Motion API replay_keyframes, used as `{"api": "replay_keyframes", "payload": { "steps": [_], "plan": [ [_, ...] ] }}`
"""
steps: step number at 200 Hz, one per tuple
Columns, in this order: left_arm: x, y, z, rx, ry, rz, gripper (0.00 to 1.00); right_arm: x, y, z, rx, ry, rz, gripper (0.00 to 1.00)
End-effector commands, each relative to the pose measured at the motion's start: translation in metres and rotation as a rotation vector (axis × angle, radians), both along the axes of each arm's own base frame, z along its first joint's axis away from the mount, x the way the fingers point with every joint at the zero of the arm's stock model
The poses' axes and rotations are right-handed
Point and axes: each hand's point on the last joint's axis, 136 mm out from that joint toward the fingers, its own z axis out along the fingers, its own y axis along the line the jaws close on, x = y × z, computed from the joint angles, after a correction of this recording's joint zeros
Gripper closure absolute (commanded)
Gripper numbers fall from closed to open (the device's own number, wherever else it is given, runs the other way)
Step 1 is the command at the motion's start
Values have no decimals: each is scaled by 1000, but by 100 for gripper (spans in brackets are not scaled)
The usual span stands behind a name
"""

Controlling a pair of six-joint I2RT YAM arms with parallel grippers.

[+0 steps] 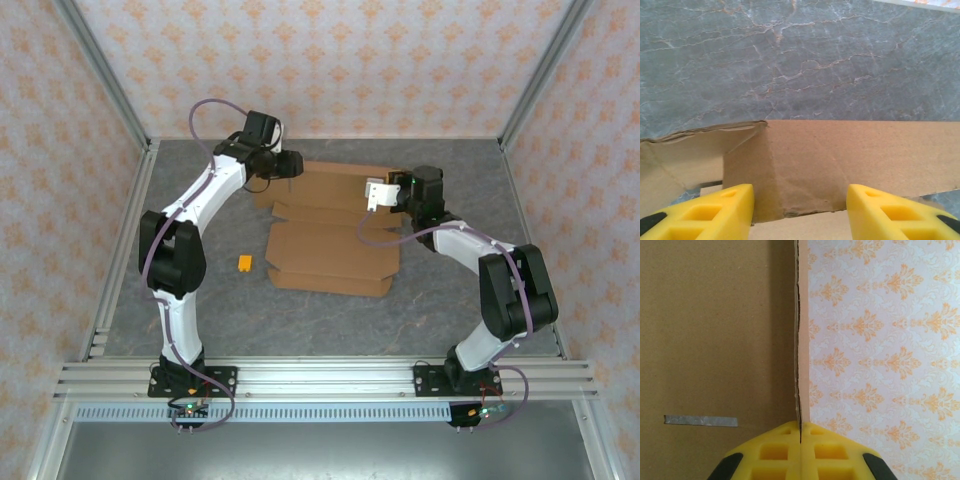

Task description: Fold the paper box

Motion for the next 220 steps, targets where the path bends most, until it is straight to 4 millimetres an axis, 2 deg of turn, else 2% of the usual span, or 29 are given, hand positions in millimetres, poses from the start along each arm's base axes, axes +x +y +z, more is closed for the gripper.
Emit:
{"api": "replay_keyframes", "payload": {
  "steps": [1, 88, 129, 159, 167, 171, 220],
  "plan": [
    [3, -13, -2, -73, 16, -1, 49, -1, 5, -2, -3, -24, 18, 100],
    [14, -17, -8, -172, -1, 73, 62, -3, 11, -5, -7, -36, 36, 100],
    [11, -11, -2, -147, -25, 80, 62, -3, 10, -3, -12, -45, 31, 100],
    [6, 5, 11, -120, -70, 107, 51, -2, 8, -2, -17, -53, 18, 100],
    [5, 12, 6, -99, -66, 121, 48, -2, 8, -1, -17, -54, 18, 100],
    [2, 16, 20, -98, -95, 125, 47, -2, 8, -2, -17, -54, 18, 100],
    [-23, 58, 32, -70, -171, 195, 29, -2, 7, 4, -16, -66, 17, 100]
  ]
}}
